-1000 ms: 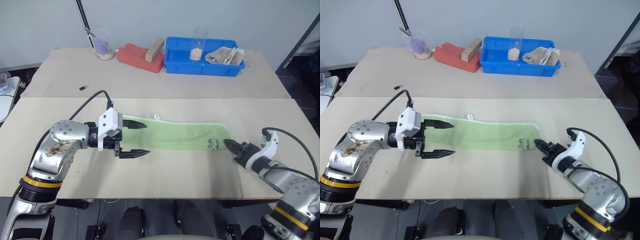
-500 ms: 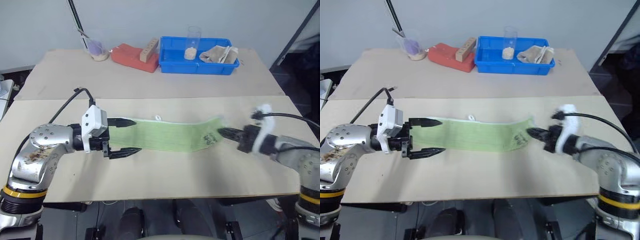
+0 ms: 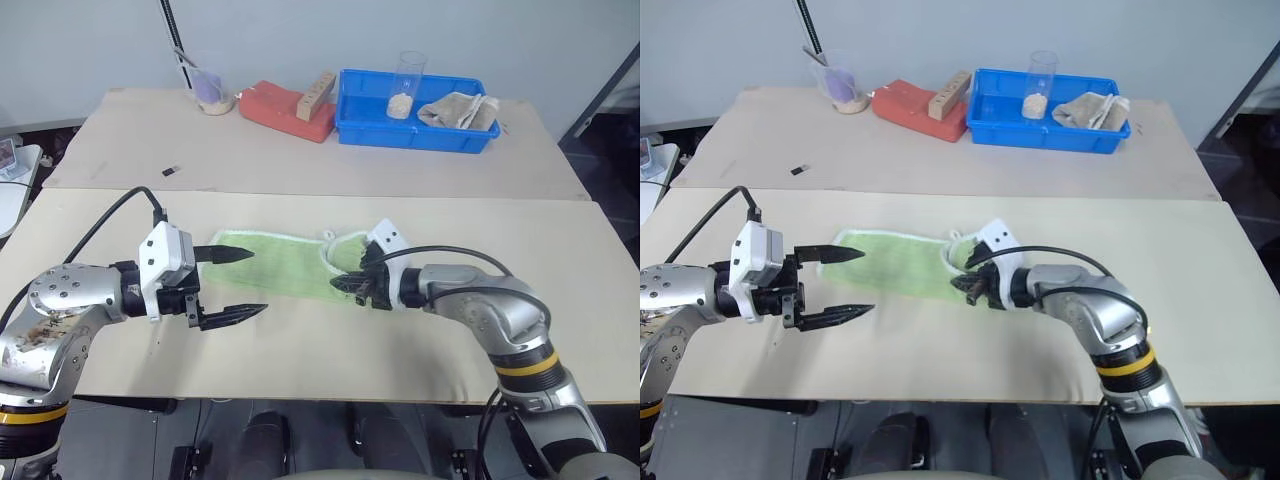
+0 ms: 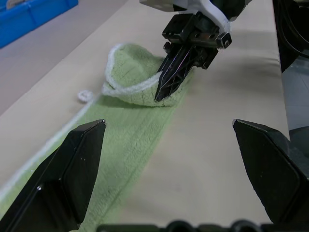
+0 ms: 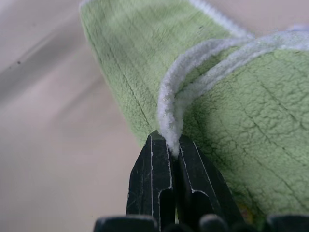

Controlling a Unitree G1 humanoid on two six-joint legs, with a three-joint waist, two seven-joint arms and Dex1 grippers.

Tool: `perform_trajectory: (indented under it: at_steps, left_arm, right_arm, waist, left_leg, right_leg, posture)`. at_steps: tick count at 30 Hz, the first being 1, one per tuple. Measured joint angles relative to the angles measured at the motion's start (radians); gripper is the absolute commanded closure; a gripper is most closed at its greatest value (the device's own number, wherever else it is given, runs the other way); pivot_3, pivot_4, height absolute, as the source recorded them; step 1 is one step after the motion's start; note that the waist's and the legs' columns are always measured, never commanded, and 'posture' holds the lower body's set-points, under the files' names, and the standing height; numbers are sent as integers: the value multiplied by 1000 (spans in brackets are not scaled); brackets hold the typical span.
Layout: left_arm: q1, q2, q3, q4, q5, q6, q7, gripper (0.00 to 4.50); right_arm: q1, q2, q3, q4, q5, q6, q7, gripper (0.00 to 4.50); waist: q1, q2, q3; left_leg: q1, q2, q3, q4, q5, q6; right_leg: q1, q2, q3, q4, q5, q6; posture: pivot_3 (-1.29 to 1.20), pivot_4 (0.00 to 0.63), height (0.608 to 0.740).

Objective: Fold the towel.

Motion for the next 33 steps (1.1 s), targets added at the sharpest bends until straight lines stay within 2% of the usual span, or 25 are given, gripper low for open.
perform_trajectory:
  at_steps: [5,11,15,19,24,29,33]
  left_arm:
    - [28,-14,1,0,9,-1,48,0]
    - [66,-93,14,-8,23,-1,170,0]
    - [132,-209,65,-37,28,41,348,0]
    - [198,-439,124,-99,23,83,619,0]
    - [214,-675,192,-170,-46,195,949,0]
    - [172,-841,222,-178,-94,298,1222,0]
    - [108,-887,235,-165,-104,326,1352,0]
  right_arm:
    - [0,31,10,7,-21,-10,2,2524]
    - [-17,32,24,-24,-46,-40,23,470]
    - [-57,-47,73,-70,-113,-146,100,470]
    - [-92,-105,86,-76,-156,-244,181,470]
    - [-134,-145,86,-57,-178,-331,276,470]
    - [-194,-170,80,13,-194,-399,363,470]
    - [-212,-188,77,34,-195,-443,432,470]
  waist:
    - [-2,0,0]
    - [-3,0,0]
    - [-5,0,0]
    - [-2,0,0]
    - [0,-1,-1]
    - [1,-1,-1]
    - [1,-1,-1]
  left_leg:
    - [1,0,0,0,0,0]
    - [1,0,-1,0,0,0]
    - [1,0,-1,0,0,0]
    - [1,0,-2,1,0,0]
    - [2,-1,-3,2,0,0]
    - [2,-3,-4,4,0,0]
    - [2,-3,-4,3,0,0]
  right_leg:
    - [0,0,0,1,0,0]
    - [0,0,0,2,0,0]
    - [0,0,-1,1,0,0]
    - [1,-3,-1,2,3,-4]
    - [3,-3,-2,2,5,-4]
    - [4,-3,-2,2,5,-3]
    - [4,-2,-2,2,6,-5]
  posture:
    - [0,150,714]
    - [0,150,714]
    - [0,150,714]
    - [0,150,714]
    - [0,150,714]
    - [0,150,714]
    - [0,150,714]
